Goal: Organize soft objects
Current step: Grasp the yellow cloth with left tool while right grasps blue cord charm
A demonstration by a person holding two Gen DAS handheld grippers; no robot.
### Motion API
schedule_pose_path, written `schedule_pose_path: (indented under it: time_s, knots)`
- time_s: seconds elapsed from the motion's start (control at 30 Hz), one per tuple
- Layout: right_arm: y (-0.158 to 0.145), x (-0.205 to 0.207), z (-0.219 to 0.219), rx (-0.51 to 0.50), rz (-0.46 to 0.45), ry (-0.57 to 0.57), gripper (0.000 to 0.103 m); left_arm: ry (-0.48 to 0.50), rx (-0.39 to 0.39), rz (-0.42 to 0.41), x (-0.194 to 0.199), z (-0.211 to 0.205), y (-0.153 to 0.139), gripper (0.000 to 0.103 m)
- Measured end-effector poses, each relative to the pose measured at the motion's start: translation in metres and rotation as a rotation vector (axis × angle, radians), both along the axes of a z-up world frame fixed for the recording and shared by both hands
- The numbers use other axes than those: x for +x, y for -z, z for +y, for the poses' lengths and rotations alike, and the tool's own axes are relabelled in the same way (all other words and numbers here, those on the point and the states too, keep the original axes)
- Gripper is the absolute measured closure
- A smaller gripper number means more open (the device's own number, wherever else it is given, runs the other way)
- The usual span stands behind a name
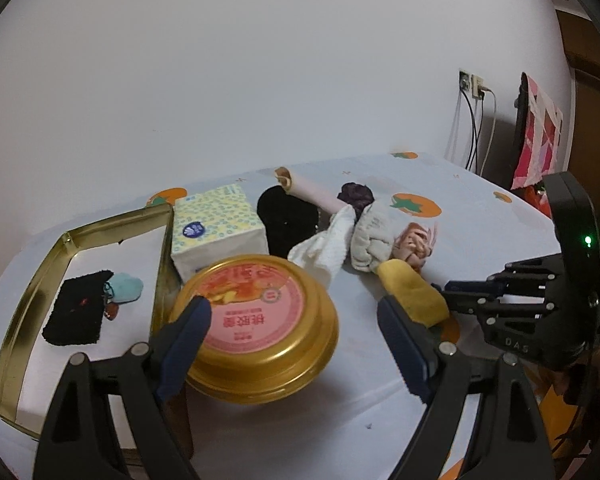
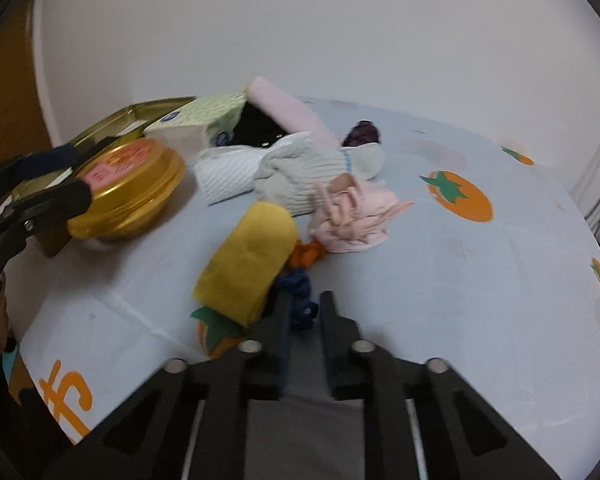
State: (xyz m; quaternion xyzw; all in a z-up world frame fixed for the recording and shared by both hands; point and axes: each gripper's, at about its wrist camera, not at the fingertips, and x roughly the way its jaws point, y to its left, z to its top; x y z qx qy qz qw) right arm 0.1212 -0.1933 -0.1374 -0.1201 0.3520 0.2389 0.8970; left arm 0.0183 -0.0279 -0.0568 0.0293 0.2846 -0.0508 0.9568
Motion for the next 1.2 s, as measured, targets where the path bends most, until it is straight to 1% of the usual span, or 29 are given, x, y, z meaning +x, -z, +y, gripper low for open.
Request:
schedule_pose_path:
  time_s: [0.07,0.13,0.33,0.5,0.6,0.7,0.87,0.9,0.97,1.03,1.13,1.2]
  knots:
    - [-0.002,-0.003,-0.001,0.008,-0.025,-0.002,0.100,0.005,-0.003,0.001,0.001,-0.002,0.000,0.017]
    - [-0.007,-0.005,-0.007,0.049,-0.052,0.007,0.100,0.010,-0.003,0.002,0.003,-0.006,0.001,0.017]
    - [-0.021,-0.008,-0.037,0.255,-0.111,0.048,0.100,0.066,0.015,0.011,0.008,-0.030,0.001,0.017]
    - [-0.030,-0.013,-0.049,0.338,-0.173,0.074,0.100,0.123,0.009,0.040,0.017,-0.054,0.003,0.017]
    - [-0.035,-0.014,-0.056,0.380,-0.208,0.088,0.100,0.147,0.019,0.057,0.022,-0.067,0.007,0.017]
    - [-0.038,-0.012,-0.063,0.407,-0.222,0.102,0.100,0.175,0.029,0.093,0.029,-0.081,0.014,0.017]
    - [-0.039,-0.006,-0.072,0.455,-0.211,0.111,0.100,0.198,0.030,0.151,0.048,-0.095,0.022,0.018]
    - [-0.039,-0.005,-0.074,0.467,-0.209,0.111,0.100,0.199,0.036,0.167,0.052,-0.097,0.024,0.021]
    - [-0.039,-0.005,-0.078,0.487,-0.205,0.110,0.100,0.199,0.049,0.202,0.061,-0.101,0.030,0.024]
    - [-0.039,-0.004,-0.080,0.497,-0.204,0.114,0.100,0.208,0.040,0.242,0.067,-0.104,0.033,0.025]
    - [-0.038,-0.003,-0.082,0.502,-0.203,0.120,0.100,0.211,0.044,0.275,0.072,-0.107,0.037,0.025]
    - [-0.038,-0.003,-0.080,0.492,-0.204,0.121,0.100,0.210,0.048,0.290,0.074,-0.108,0.039,0.030]
